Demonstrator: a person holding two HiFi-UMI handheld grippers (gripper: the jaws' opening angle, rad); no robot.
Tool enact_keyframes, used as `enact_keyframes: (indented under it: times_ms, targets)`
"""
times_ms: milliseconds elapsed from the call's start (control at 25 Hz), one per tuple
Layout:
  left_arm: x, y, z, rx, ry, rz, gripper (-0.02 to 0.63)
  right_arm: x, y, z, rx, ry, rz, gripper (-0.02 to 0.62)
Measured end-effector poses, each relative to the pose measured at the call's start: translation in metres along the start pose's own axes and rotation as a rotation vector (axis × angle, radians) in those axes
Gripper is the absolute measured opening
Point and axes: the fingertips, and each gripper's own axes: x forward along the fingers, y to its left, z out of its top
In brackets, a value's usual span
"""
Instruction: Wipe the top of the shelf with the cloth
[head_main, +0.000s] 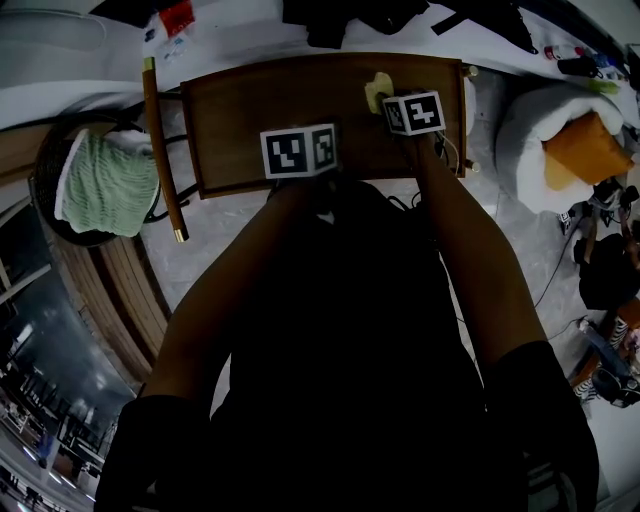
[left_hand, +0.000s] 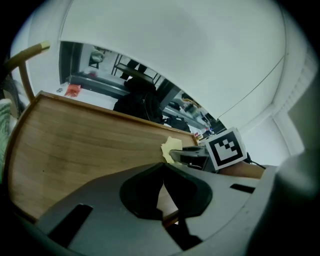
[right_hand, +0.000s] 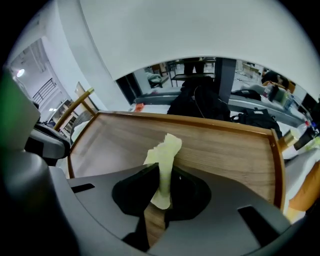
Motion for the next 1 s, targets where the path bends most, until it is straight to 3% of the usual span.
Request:
enact_keyframes:
  times_ms: [440, 1000]
  targets:
    - [0.023, -0.029, -0.006, 0.009, 0.013, -0.010, 0.012, -0.023, -0.061, -0.012, 0.063, -0.016, -0.044, 0.051]
    - [0.032, -0.047, -0.001, 0.032, 0.009, -0.024, 0.012, -0.062, -0.145, -0.034, 0.174, 0.013, -0.266, 0.051]
